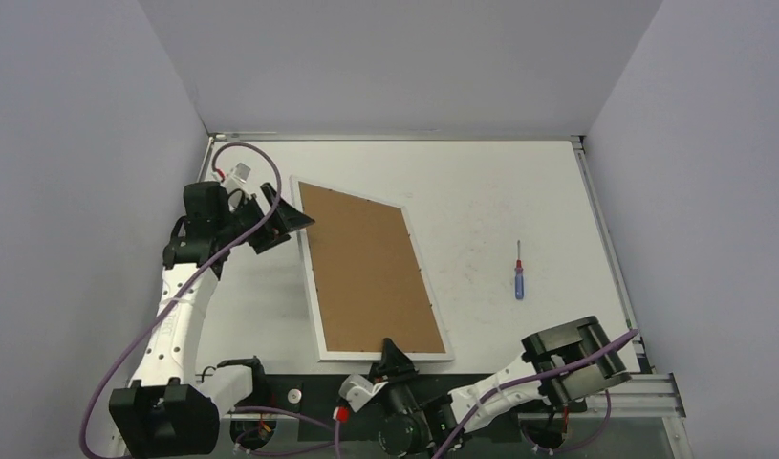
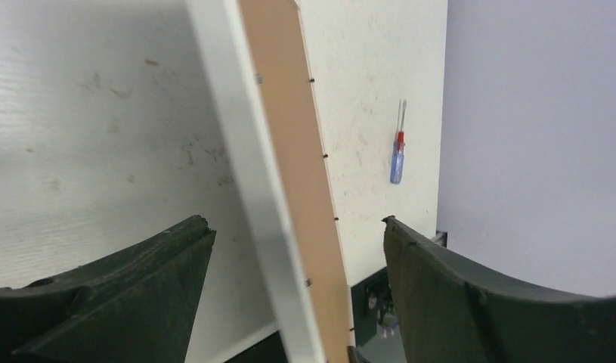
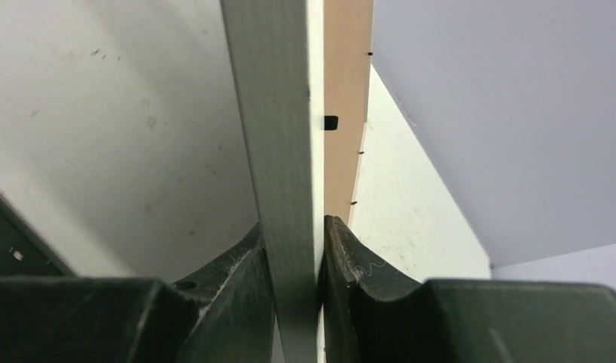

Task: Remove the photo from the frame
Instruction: Turn over the photo frame at the center of the board.

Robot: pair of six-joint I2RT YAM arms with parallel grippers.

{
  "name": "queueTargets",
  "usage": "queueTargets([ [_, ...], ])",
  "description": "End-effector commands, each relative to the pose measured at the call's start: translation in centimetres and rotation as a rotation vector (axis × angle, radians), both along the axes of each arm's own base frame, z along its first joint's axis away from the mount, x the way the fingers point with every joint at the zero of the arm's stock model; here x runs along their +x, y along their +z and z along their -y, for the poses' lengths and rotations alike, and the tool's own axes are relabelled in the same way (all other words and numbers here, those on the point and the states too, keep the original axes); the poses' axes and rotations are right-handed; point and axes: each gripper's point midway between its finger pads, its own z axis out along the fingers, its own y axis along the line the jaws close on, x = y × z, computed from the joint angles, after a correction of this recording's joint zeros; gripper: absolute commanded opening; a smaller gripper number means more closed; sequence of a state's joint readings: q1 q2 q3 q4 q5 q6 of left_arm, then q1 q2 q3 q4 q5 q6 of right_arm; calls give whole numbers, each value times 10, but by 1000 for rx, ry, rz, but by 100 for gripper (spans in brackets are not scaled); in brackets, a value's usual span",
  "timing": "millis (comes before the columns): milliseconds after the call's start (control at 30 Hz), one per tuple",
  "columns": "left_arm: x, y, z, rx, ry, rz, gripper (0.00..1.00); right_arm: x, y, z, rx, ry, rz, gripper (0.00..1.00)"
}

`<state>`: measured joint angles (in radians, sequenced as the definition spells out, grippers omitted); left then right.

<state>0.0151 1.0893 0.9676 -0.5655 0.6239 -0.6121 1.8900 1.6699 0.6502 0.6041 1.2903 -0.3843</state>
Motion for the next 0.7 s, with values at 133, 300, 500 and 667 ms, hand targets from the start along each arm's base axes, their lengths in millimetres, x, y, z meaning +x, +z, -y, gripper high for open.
queueTargets([
  [133, 6, 83, -61, -21, 257, 277, 92, 28, 48, 7, 555, -4, -309, 0],
  [300, -2, 94, -69, -39, 337, 339, 97, 35, 67, 21, 758, 13, -398, 0],
  [500, -1, 64, -61, -89, 306, 268, 97, 40, 75, 36, 1038, 22, -523, 0],
  [667, -5, 24, -47, -175, 244, 190, 97, 44, 76, 46, 1236, 14, -612, 0],
])
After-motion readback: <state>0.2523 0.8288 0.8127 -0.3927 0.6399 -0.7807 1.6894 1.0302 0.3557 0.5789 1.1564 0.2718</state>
